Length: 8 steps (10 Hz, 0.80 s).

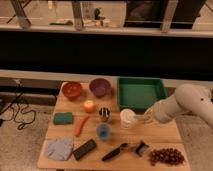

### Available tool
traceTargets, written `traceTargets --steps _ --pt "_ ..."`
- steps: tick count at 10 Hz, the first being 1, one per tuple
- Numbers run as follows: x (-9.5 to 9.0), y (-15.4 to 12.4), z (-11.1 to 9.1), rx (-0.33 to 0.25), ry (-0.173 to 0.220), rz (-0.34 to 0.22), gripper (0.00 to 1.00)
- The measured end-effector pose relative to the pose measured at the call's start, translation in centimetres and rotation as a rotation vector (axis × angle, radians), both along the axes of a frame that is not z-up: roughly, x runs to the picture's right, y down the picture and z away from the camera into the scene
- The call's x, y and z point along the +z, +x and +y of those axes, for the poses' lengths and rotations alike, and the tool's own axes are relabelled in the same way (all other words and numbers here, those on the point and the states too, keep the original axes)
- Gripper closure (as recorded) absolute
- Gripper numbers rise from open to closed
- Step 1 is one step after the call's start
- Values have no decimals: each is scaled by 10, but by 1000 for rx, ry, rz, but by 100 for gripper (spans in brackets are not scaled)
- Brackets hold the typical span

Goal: Place banana in purple bowl

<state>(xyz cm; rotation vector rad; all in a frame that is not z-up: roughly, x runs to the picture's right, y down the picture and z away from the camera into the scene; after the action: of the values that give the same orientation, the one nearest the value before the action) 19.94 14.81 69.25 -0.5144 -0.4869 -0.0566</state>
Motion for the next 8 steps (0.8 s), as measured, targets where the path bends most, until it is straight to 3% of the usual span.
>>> traceTargets --steps 4,8 --pt "18 -77 -23 -31 21 -84 80" --pt "25 -142 -76 -104 82 -159 80"
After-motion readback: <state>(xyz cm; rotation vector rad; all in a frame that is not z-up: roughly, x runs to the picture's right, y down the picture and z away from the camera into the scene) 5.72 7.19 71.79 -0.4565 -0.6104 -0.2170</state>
